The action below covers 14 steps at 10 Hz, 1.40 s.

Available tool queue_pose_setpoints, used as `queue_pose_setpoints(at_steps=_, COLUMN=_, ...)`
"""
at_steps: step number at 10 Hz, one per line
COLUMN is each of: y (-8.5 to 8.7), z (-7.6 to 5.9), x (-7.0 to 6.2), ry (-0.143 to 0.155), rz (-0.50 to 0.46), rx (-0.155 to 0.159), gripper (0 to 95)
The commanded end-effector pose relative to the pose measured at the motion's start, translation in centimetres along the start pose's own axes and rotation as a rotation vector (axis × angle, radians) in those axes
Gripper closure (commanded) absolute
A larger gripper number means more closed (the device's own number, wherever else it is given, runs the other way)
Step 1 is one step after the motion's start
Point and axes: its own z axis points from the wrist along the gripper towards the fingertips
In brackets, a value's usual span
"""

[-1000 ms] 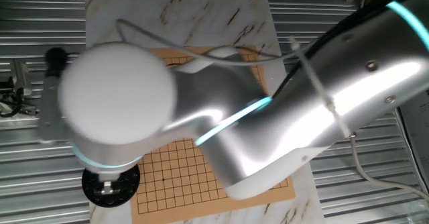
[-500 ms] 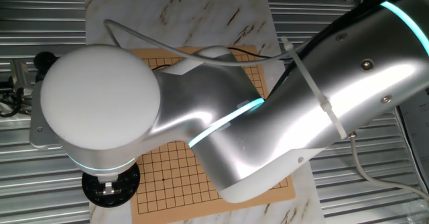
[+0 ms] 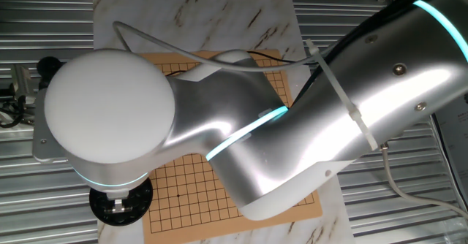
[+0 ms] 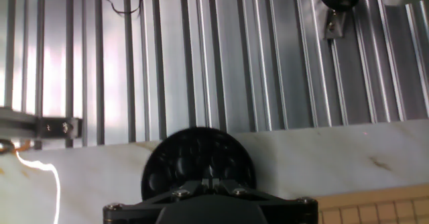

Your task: Play the first move as black on the 3-4 point in the upper right corner of the Go board

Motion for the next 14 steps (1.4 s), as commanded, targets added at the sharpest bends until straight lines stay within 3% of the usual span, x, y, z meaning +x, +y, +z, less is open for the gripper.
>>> queue_pose_setpoints(at_steps=1, y=0.02, z=0.01, x=0.13, ry=-0.003, rz=0.002, rx=0.001, gripper=95.0)
queue_pose_setpoints(at_steps=10, y=0.09, z=0.11, x=0.17, ry=-0.008, rz=0.005, rx=0.002, gripper=95.0)
queue_pose_setpoints(at_steps=12, y=0.09, z=0.11, x=0.17, ry=-0.014, rz=-0.028, rx=-0.011, gripper=95.0)
queue_pose_setpoints(at_steps=14, y=0.09, z=0.11, x=0.17, ry=0.001, rz=-0.106, rx=-0.010, gripper=95.0)
